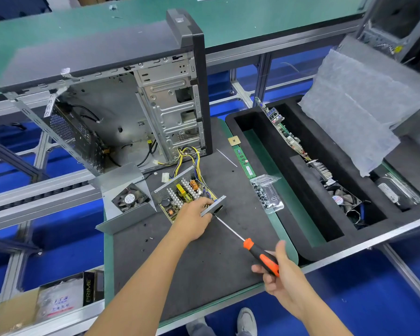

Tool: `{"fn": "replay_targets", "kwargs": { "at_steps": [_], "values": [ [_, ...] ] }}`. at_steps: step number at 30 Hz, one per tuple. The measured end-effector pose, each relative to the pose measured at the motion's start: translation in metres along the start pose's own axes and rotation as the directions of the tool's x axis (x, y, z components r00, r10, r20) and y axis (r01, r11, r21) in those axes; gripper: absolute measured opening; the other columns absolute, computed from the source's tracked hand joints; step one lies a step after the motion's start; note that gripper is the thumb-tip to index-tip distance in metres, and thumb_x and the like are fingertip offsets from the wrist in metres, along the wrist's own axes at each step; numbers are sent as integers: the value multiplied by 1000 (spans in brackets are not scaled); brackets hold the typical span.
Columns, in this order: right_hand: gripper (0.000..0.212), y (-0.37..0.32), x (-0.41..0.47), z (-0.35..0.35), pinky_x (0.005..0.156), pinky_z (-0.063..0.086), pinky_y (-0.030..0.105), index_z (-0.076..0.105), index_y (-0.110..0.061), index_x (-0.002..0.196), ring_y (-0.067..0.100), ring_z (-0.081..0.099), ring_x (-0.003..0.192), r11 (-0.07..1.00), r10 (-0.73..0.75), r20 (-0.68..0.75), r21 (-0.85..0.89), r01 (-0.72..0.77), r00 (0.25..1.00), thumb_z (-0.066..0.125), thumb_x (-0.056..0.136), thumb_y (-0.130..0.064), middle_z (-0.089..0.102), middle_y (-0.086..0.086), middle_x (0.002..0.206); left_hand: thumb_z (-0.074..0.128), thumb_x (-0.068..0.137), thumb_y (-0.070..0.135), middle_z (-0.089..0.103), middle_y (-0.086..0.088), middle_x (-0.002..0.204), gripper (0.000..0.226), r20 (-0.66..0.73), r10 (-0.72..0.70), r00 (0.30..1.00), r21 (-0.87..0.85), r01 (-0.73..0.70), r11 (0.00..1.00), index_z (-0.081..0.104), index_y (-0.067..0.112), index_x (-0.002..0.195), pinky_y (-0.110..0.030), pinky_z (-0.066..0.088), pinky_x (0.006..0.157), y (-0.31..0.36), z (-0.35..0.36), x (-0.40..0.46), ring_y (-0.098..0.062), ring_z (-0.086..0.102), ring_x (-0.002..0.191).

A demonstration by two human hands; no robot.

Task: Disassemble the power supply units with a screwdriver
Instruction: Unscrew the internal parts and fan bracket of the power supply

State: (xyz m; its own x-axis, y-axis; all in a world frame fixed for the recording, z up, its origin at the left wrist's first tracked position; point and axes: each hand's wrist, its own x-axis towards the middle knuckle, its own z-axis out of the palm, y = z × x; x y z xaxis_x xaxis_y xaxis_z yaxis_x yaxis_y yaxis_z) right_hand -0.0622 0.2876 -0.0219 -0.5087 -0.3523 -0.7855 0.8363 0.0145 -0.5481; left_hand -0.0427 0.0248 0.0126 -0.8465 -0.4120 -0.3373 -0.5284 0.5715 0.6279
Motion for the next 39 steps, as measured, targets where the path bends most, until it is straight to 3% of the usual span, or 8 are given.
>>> {"fn": "replay_targets", "kwargs": {
  "at_steps": [6,10,15,21,26,28,32,39],
  "values": [
    [45,0,-2,-2,54,43,27,66,-7,114,16,49,61,993,-116,35,-11,117,993,76,78,-31,62,14,89,62,96,23,67,-2,112,32,-1,-1,1000,3,1,1000,61,32,127,-28,37,74,-1,1,0,-17,51,94],
    [38,1,-3,2,50,43,26,71,-12,107,15,51,58,992,-103,50,-69,107,993,54,97,-45,69,18,90,62,96,23,66,-3,113,33,0,4,1000,11,-4,1000,60,33,127,-29,40,75,-1,1,0,-20,55,97],
    [13,4,-4,1,62,48,27,75,-19,102,18,56,68,975,-185,36,-119,188,982,66,94,-23,68,15,95,61,97,23,65,-5,119,34,-4,19,1000,33,-19,999,59,33,128,-33,48,82,-1,2,-1,-23,58,104],
    [10,7,-5,4,61,47,29,74,-19,100,19,55,67,964,-231,17,-131,231,973,69,91,-21,67,12,88,60,97,24,66,-5,114,34,-23,46,999,52,-45,998,57,34,129,-37,52,83,-4,5,-1,-25,61,98],
    [10,6,-5,-3,59,45,28,74,-18,99,19,53,65,966,-224,-8,-131,221,975,68,92,-21,65,10,90,69,91,20,60,1,126,50,-71,130,989,60,-126,990,50,27,137,-31,45,97,-9,8,-2,-20,56,118],
    [10,6,-5,-7,58,44,28,74,-17,99,19,53,65,965,-217,1,-151,214,976,67,92,-22,65,12,93,75,86,18,53,0,125,55,-184,283,941,150,-257,955,51,19,135,-32,43,100,-9,12,-9,-21,49,118],
    [11,6,-5,-11,59,44,27,74,-16,96,19,52,63,960,-206,21,-188,206,978,65,93,-23,70,14,92,86,74,12,55,-8,98,41,-273,670,691,435,-533,726,64,10,108,-35,46,79,-17,33,-29,-23,46,93],
    [17,4,-6,-15,52,38,25,72,-10,94,19,47,60,947,-167,119,-256,192,979,61,96,-22,68,16,87,78,74,-10,65,-5,86,25,-198,765,613,557,-572,603,72,9,87,-35,45,66,-39,46,-39,-24,49,81]
  ]
}}
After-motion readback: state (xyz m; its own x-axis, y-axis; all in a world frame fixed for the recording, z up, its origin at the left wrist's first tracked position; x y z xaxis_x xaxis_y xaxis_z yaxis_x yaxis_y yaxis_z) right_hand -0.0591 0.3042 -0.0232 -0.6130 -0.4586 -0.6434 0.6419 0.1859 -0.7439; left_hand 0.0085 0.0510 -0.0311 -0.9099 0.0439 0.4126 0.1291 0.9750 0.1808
